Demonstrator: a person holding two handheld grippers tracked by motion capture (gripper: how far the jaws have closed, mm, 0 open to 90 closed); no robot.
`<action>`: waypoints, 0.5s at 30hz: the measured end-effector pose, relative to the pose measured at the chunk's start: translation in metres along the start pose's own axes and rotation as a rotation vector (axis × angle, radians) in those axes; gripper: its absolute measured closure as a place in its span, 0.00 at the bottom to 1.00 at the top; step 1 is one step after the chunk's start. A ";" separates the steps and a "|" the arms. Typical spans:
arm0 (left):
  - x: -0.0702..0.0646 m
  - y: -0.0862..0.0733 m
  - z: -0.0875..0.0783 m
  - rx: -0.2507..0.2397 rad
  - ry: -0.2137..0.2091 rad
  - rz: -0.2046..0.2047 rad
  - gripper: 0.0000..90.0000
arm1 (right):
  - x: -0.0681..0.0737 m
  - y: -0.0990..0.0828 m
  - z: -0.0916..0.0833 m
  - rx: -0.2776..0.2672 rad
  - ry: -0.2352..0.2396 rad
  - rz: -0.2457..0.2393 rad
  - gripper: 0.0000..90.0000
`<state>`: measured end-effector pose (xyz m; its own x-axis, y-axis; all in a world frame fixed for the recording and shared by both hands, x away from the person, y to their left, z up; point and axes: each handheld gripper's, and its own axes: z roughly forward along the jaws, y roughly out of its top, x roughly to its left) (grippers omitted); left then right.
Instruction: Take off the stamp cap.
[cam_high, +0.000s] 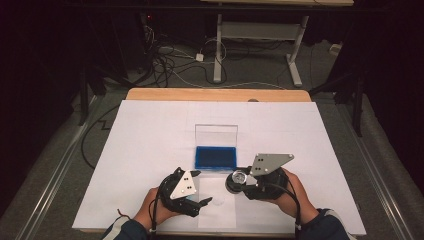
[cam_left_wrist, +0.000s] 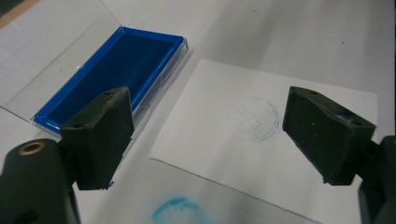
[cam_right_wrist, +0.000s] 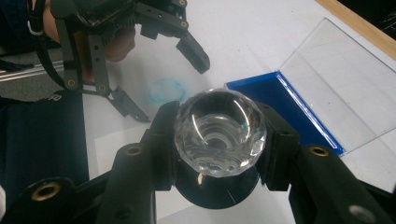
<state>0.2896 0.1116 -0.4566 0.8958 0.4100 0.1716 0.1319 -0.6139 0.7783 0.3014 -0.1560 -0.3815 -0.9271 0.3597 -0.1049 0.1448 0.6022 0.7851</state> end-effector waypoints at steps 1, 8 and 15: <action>0.000 0.001 0.001 -0.005 -0.006 -0.006 0.17 | 0.001 0.000 0.001 0.000 0.002 0.003 0.63; -0.004 0.006 0.008 -0.028 -0.046 -0.017 0.17 | 0.005 0.003 0.006 -0.005 0.018 -0.006 0.63; -0.006 0.010 0.011 -0.036 -0.066 -0.016 0.15 | 0.009 0.004 0.010 -0.009 0.030 -0.011 0.63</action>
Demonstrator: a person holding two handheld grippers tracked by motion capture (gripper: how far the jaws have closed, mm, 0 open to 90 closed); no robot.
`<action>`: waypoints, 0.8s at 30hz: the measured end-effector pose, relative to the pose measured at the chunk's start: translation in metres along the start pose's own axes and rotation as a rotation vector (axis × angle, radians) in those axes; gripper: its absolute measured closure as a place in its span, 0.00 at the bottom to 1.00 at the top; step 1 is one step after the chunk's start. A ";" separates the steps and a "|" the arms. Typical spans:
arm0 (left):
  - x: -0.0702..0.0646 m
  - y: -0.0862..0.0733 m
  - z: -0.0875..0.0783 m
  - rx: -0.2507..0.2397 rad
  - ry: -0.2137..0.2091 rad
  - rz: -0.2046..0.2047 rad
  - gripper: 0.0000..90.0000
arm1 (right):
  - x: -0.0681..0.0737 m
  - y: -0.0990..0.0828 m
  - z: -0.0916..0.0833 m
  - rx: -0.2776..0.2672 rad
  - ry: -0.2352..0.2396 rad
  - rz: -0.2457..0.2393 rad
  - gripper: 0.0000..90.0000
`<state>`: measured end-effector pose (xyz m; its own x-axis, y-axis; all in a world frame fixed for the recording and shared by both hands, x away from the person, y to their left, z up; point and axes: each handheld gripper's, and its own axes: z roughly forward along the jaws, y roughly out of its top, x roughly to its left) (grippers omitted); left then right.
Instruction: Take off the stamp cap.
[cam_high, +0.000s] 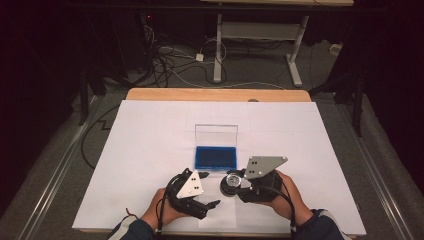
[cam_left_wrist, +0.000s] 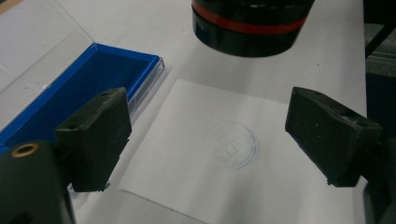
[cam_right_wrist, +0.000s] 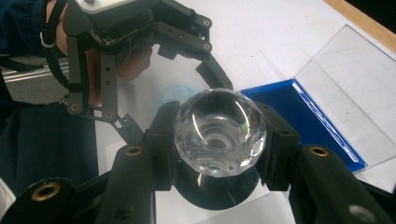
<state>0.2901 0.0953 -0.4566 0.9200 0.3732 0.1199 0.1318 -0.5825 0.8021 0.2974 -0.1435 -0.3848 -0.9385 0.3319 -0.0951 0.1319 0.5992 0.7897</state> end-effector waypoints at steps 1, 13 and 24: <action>0.000 0.000 0.001 -0.003 -0.004 -0.002 0.15 | 0.001 0.000 0.001 0.001 0.001 -0.003 0.63; -0.004 0.004 0.010 0.000 -0.035 -0.014 0.15 | 0.009 0.002 0.011 -0.006 0.034 -0.013 0.63; -0.005 0.003 0.019 0.013 -0.055 -0.028 0.15 | 0.014 0.002 0.014 -0.011 0.056 -0.018 0.63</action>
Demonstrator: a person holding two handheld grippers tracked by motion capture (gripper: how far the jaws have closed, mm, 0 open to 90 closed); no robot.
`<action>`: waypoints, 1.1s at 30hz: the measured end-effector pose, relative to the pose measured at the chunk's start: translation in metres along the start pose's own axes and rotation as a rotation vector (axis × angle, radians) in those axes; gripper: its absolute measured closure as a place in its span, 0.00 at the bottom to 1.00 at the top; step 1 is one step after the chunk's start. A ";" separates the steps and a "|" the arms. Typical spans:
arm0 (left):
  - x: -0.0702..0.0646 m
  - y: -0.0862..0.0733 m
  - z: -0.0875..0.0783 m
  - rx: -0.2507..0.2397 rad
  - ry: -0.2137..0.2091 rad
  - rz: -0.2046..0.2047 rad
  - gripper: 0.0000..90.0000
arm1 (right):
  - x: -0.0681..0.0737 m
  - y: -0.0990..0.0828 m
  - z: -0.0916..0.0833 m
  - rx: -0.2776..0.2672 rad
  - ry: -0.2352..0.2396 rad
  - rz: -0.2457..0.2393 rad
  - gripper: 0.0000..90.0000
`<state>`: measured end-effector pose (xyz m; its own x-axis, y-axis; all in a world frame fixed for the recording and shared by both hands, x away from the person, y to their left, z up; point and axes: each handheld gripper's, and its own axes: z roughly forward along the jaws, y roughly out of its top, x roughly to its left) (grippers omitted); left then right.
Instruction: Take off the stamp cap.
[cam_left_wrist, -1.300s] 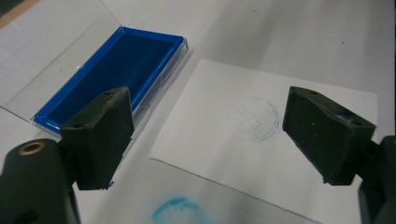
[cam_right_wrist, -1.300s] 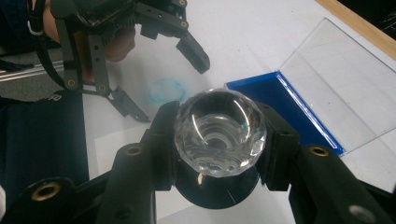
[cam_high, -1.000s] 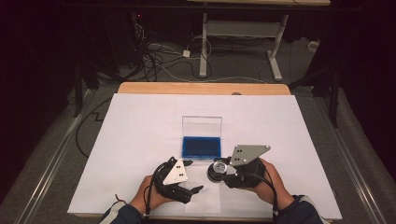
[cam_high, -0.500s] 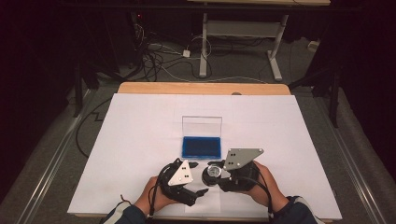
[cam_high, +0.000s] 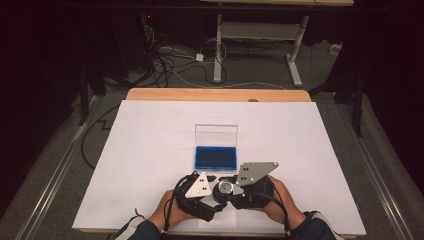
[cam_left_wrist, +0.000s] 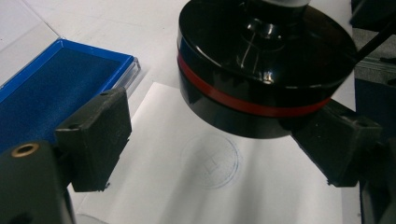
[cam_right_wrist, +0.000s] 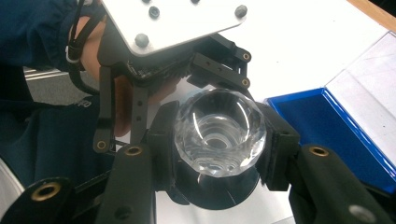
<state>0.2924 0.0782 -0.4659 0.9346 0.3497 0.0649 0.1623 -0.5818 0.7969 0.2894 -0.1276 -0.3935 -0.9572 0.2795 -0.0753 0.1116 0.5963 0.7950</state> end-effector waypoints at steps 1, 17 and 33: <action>0.000 0.000 0.000 0.001 0.000 0.002 0.15 | 0.000 0.000 0.000 -0.001 0.002 0.001 0.63; 0.002 -0.003 0.000 -0.016 -0.039 -0.015 0.21 | 0.004 0.000 0.008 -0.006 0.006 -0.006 0.63; -0.002 -0.003 -0.003 -0.025 -0.009 0.042 0.36 | 0.001 -0.004 0.006 -0.015 0.010 0.005 0.63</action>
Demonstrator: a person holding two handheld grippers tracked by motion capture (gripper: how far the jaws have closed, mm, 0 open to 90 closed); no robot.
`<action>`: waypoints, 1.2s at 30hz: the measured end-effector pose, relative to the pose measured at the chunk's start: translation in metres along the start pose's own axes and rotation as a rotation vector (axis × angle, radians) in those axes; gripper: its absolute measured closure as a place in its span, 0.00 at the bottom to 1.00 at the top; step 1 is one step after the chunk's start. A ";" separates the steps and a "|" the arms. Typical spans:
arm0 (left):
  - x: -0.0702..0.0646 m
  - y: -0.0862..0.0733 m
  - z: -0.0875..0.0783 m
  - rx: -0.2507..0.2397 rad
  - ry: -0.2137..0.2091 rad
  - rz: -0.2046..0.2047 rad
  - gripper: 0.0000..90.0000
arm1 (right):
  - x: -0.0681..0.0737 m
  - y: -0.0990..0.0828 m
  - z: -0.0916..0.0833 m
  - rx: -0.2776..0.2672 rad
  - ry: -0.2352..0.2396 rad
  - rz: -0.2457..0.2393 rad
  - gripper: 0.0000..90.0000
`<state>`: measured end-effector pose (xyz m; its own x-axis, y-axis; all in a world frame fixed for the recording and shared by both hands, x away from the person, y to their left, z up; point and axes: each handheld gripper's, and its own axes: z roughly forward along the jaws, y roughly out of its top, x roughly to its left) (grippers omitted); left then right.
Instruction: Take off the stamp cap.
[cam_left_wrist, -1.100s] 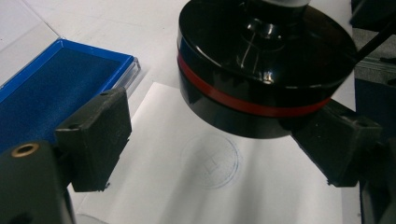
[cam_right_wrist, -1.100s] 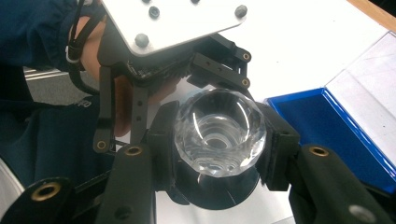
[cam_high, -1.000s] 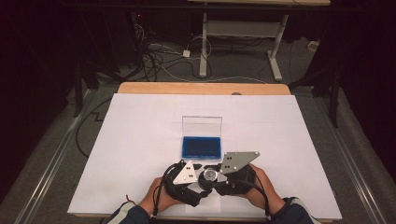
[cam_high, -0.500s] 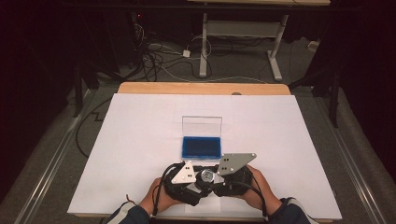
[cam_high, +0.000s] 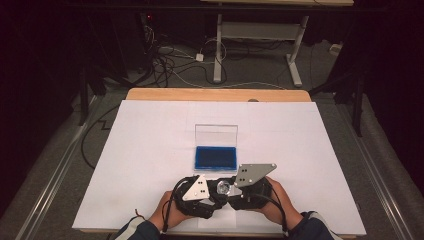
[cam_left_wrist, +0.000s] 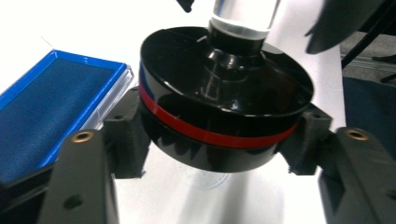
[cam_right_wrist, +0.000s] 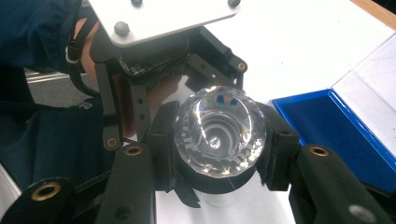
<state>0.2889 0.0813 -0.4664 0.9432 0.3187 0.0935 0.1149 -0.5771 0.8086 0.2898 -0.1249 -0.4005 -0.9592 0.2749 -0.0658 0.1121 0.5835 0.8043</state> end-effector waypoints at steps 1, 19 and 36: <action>0.000 0.000 0.000 0.001 0.007 0.001 0.35 | 0.000 0.000 0.000 0.000 0.002 -0.001 0.63; 0.000 0.000 -0.004 -0.022 0.002 0.007 0.40 | -0.003 -0.003 -0.003 -0.004 -0.002 0.027 0.63; -0.001 0.001 -0.004 0.006 0.020 0.011 0.41 | -0.005 -0.005 -0.005 -0.008 -0.005 0.039 0.63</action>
<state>0.2870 0.0833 -0.4640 0.9382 0.3268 0.1141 0.1061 -0.5853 0.8039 0.2925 -0.1327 -0.4017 -0.9530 0.3007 -0.0371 0.1471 0.5663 0.8110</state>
